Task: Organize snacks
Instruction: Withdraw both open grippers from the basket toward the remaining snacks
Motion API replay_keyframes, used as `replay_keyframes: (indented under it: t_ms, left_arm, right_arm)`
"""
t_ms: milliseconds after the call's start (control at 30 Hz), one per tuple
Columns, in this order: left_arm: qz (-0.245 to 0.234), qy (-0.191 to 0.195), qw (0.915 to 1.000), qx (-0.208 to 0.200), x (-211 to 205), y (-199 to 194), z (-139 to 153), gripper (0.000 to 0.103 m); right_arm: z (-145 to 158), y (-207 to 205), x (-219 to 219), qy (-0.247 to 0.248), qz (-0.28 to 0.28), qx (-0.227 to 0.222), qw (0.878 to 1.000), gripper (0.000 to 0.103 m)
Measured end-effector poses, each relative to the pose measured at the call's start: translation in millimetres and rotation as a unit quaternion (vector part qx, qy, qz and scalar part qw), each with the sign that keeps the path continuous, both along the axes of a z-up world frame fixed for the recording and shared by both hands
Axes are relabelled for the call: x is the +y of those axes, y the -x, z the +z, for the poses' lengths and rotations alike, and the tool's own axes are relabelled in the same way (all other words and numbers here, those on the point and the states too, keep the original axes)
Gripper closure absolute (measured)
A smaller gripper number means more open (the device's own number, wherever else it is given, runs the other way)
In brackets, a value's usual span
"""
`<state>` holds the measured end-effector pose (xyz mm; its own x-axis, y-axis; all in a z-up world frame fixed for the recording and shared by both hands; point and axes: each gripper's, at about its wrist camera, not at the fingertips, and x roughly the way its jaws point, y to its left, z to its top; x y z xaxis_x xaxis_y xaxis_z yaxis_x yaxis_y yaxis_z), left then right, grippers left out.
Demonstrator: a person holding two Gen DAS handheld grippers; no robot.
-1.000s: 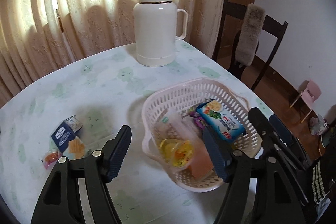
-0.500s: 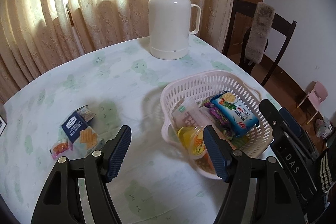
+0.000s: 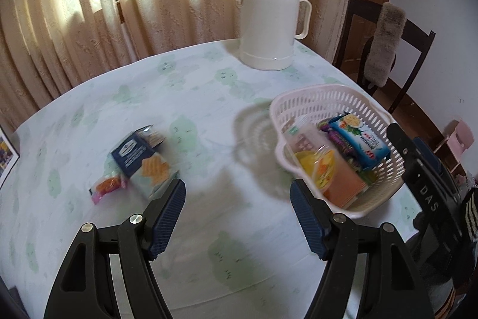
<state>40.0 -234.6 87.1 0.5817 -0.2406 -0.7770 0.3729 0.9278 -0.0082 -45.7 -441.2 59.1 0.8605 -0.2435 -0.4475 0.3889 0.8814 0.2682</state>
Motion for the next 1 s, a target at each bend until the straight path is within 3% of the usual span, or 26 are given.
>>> replay_keyframes:
  t_ms: [600,1000]
  left_arm:
    - [0.077,-0.017,0.9969,0.001,75.4,11.7,-14.6,0.032]
    - [0.1,-0.019,0.9947,-0.016,109.9,22.9,-17.5,0.031]
  right_arm:
    - [-0.1,-6.3,17.7,0.042,0.012,0.007,0.999,0.031]
    - [6.9,-0.2,45.8,0.127,0.007,-0.027,0.992,0.031]
